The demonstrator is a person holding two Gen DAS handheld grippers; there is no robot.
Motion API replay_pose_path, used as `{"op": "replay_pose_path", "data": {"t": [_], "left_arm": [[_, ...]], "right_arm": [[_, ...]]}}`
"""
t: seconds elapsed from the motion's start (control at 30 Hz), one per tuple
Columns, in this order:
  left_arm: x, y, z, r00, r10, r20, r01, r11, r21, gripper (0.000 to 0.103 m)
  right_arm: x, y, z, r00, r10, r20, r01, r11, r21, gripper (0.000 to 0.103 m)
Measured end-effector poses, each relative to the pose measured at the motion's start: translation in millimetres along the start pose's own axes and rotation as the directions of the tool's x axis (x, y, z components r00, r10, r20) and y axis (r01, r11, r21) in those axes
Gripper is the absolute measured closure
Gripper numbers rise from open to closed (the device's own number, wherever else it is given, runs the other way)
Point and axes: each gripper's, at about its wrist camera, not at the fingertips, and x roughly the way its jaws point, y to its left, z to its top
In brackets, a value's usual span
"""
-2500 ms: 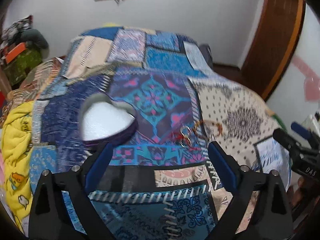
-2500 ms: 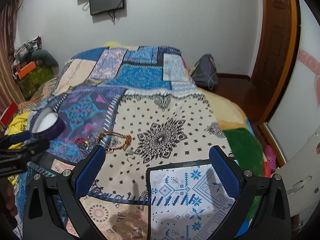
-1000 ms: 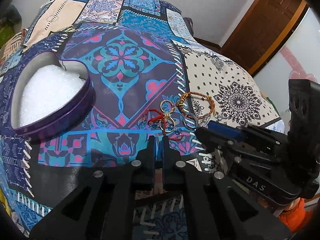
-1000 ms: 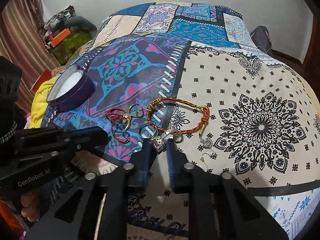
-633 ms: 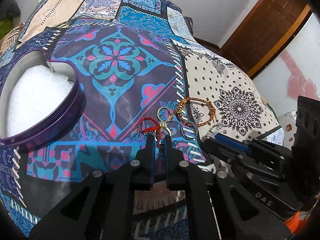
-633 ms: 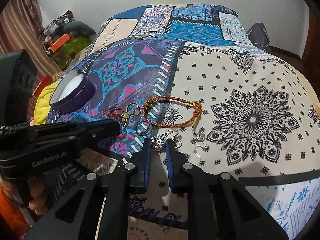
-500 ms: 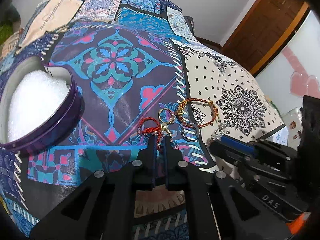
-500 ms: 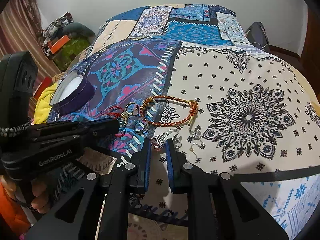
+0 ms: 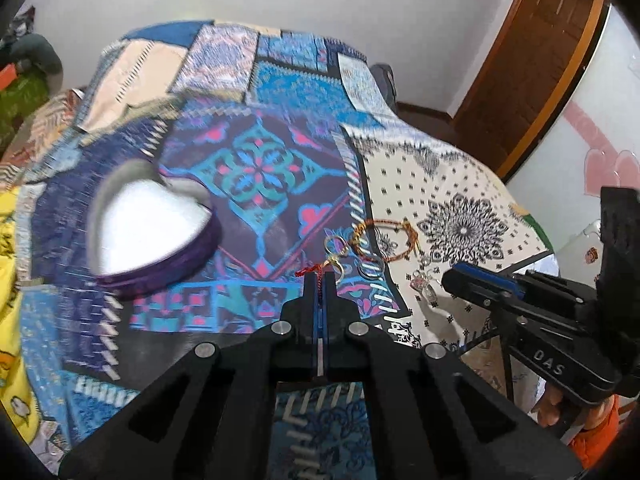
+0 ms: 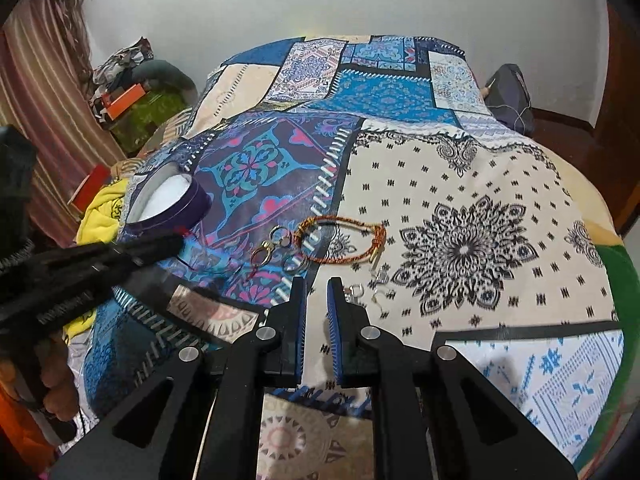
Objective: Organize jewelry
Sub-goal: 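Grasp the silver ring with a stone using the right gripper, then carry the silver ring with the right gripper over the heart tin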
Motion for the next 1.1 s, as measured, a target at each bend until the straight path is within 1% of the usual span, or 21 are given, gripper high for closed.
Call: {"op": "replay_pose_path", "data": {"t": [0.07, 0.1, 0.17, 0.23, 0.27, 0.37, 0.47, 0.57, 0.6, 0.67, 0.73, 0.9, 1.1], "left_arm": [[-14, 3, 0, 1.000, 0.007, 0.026, -0.007, 1.000, 0.001, 0.103], [-18, 4, 0, 0.999, 0.009, 0.032, -0.009, 1.000, -0.001, 0.103], [-26, 7, -2, 0.999, 0.015, 0.045, -0.015, 1.000, -0.003, 0.103], [-31, 9, -3, 0.998, 0.025, 0.054, -0.025, 1.000, 0.000, 0.103], [-33, 10, -5, 0.998, 0.028, 0.057, -0.028, 1.000, 0.000, 0.103], [-37, 13, -8, 0.997, 0.030, 0.066, -0.030, 1.000, -0.005, 0.103], [-36, 17, -10, 0.997, 0.026, 0.067, -0.025, 1.000, -0.011, 0.103], [-35, 21, -10, 0.998, 0.023, 0.065, -0.021, 1.000, -0.019, 0.103], [-35, 22, -10, 0.998, 0.022, 0.067, -0.021, 1.000, -0.020, 0.103], [-35, 23, -10, 0.997, 0.021, 0.070, -0.019, 1.000, -0.019, 0.103], [-37, 25, -9, 0.997, 0.025, 0.079, -0.024, 1.000, -0.018, 0.103], [-45, 27, -6, 0.995, 0.021, 0.103, -0.018, 1.000, -0.024, 0.103], [-56, 26, -6, 0.992, 0.016, 0.127, -0.013, 1.000, -0.022, 0.103]], "right_arm": [[0, -1, -5, 0.999, -0.027, -0.020, 0.027, 1.000, -0.004, 0.093], [1, -2, -8, 0.999, -0.040, -0.036, 0.040, 0.999, -0.004, 0.090], [4, -5, -14, 0.997, -0.049, -0.064, 0.049, 0.999, -0.004, 0.082], [8, -9, -18, 0.994, -0.060, -0.088, 0.061, 0.998, 0.007, 0.069], [9, -11, -19, 0.994, -0.060, -0.091, 0.061, 0.998, 0.013, 0.068], [14, -14, -18, 0.994, -0.057, -0.089, 0.060, 0.998, 0.031, 0.068], [22, -14, -9, 0.995, -0.059, -0.080, 0.061, 0.998, 0.033, 0.068], [34, -10, -3, 0.993, -0.090, -0.077, 0.090, 0.996, 0.003, 0.069], [40, -7, -2, 0.990, -0.110, -0.085, 0.109, 0.994, -0.015, 0.070], [43, -2, -4, 0.989, -0.122, -0.082, 0.119, 0.992, -0.043, 0.073], [44, -1, -7, 0.991, -0.111, -0.081, 0.108, 0.993, -0.039, 0.084], [36, -5, -10, 0.994, -0.092, -0.066, 0.093, 0.996, 0.007, 0.084], [15, 3, -13, 0.995, -0.089, -0.036, 0.089, 0.996, -0.004, 0.084]]}}
